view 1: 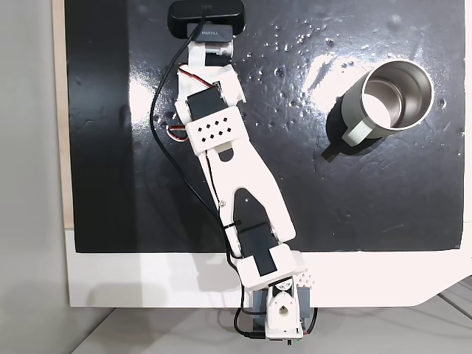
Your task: Grasp a pengrip and put it in the cup.
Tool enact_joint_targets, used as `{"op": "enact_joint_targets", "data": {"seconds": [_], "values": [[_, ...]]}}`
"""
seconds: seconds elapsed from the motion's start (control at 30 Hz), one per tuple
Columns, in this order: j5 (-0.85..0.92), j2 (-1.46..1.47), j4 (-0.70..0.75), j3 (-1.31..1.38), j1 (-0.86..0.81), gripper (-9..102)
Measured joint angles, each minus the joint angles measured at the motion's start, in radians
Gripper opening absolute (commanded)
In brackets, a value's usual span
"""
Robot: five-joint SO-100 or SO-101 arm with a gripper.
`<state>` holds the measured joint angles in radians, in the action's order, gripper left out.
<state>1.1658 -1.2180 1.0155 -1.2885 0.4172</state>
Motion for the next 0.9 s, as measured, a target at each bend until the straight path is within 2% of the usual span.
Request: {"op": "enact_joint_targets", "data": {"seconds": [0.27, 0.43, 0.77, 0.9], "values": [[0.235, 0.000, 0.046, 0.012, 0.044, 6], [0.376, 0.000, 0.046, 0.012, 0.040, 16], [0.522, 0.055, 0.046, 0.021, 0.043, 27], [0.560, 0.077, 0.043, 0.025, 0.043, 28]]}}
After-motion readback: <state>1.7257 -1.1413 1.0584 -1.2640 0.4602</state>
